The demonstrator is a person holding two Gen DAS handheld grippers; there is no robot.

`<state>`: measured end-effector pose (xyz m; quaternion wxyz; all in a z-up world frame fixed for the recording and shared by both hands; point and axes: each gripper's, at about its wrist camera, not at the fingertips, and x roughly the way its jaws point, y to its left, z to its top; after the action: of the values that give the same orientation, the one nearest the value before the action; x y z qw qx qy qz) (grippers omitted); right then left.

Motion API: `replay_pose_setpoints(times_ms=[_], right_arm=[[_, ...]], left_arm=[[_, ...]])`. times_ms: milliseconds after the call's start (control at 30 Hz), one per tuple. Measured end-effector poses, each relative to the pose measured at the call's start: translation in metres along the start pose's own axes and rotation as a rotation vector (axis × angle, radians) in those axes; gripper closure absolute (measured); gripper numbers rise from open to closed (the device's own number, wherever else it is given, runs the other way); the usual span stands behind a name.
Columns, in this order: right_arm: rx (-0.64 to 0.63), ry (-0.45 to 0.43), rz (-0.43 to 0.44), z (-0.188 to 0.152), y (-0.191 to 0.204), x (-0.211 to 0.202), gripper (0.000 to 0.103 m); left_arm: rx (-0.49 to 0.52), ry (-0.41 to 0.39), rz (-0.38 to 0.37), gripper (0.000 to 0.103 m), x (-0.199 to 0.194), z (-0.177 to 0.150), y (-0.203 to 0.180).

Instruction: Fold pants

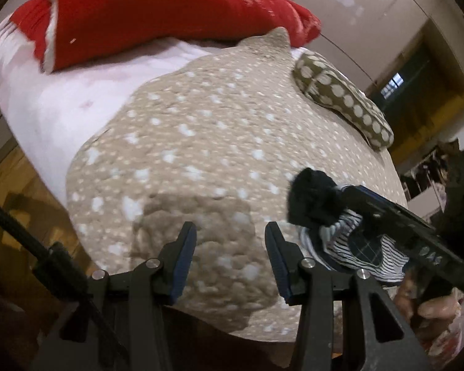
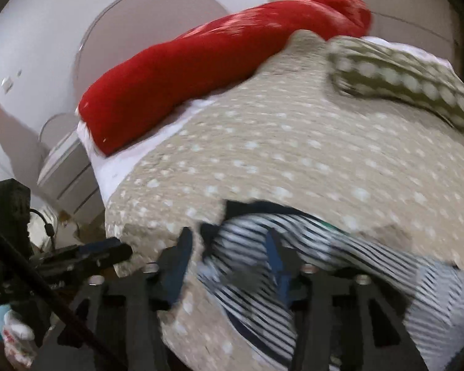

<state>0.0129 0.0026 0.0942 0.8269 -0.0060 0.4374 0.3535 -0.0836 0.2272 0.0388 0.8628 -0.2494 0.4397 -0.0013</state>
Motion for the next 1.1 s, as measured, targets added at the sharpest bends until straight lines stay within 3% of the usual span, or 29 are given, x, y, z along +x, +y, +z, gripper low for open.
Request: replay_pose_setpoints(times_ms=[133, 167, 200, 367, 400, 467, 533, 600, 667, 733, 800, 933, 1033, 1100], right_arm=[[-0.117, 0.095, -0.145, -0.002, 0.017, 0.042, 0.041], [-0.138, 0.12, -0.179, -0.004, 0.016, 0.051, 0.05], [-0.141, 0.136, -0.202, -0.005, 0.013, 0.055, 0.078], [0.178, 0.001, 0.07, 0.012, -0.036, 0.009, 0.082], [0.237, -0.031, 0.153, 0.015, -0.044, 0.001, 0.08], [0.284, -0.043, 0.251, 0.019, -0.05, -0.004, 0.065], [0.289, -0.065, 0.27, 0.022, -0.05, -0.01, 0.031], [0.248, -0.084, 0.234, 0.024, -0.042, -0.013, 0.03], [0.201, -0.041, 0.2, 0.023, -0.033, -0.006, 0.035], [0.175, 0.016, 0.176, 0.019, -0.026, 0.008, 0.074], [0.164, 0.081, 0.137, 0.009, -0.021, 0.028, 0.086], [0.178, 0.13, 0.109, -0.006, -0.019, 0.057, 0.086], [0.277, 0.139, 0.185, -0.003, -0.035, 0.061, 0.086], [0.295, 0.078, 0.229, 0.002, -0.042, 0.04, 0.086]], left_arm=[[-0.051, 0.015, -0.012, 0.058, 0.003, -0.001, 0.021], [-0.06, 0.017, -0.016, 0.058, 0.004, 0.0, 0.024], [-0.066, 0.018, -0.022, 0.058, 0.003, -0.001, 0.028], [-0.08, 0.008, -0.047, 0.058, 0.002, 0.0, 0.037], [-0.082, 0.008, -0.05, 0.058, 0.003, 0.0, 0.037], [-0.088, 0.008, -0.061, 0.058, 0.004, 0.0, 0.038], [-0.092, 0.011, -0.067, 0.058, 0.005, 0.0, 0.039], [-0.095, 0.008, -0.063, 0.058, 0.004, -0.001, 0.04], [-0.1, 0.003, -0.058, 0.058, 0.002, 0.0, 0.042], [-0.103, 0.0, -0.055, 0.058, 0.001, 0.0, 0.043], [-0.102, 0.001, -0.05, 0.058, 0.0, -0.001, 0.044], [-0.097, 0.003, -0.045, 0.058, -0.001, -0.002, 0.04], [-0.087, 0.001, -0.042, 0.058, -0.004, -0.002, 0.035], [-0.075, -0.006, -0.039, 0.058, -0.006, -0.002, 0.031]])
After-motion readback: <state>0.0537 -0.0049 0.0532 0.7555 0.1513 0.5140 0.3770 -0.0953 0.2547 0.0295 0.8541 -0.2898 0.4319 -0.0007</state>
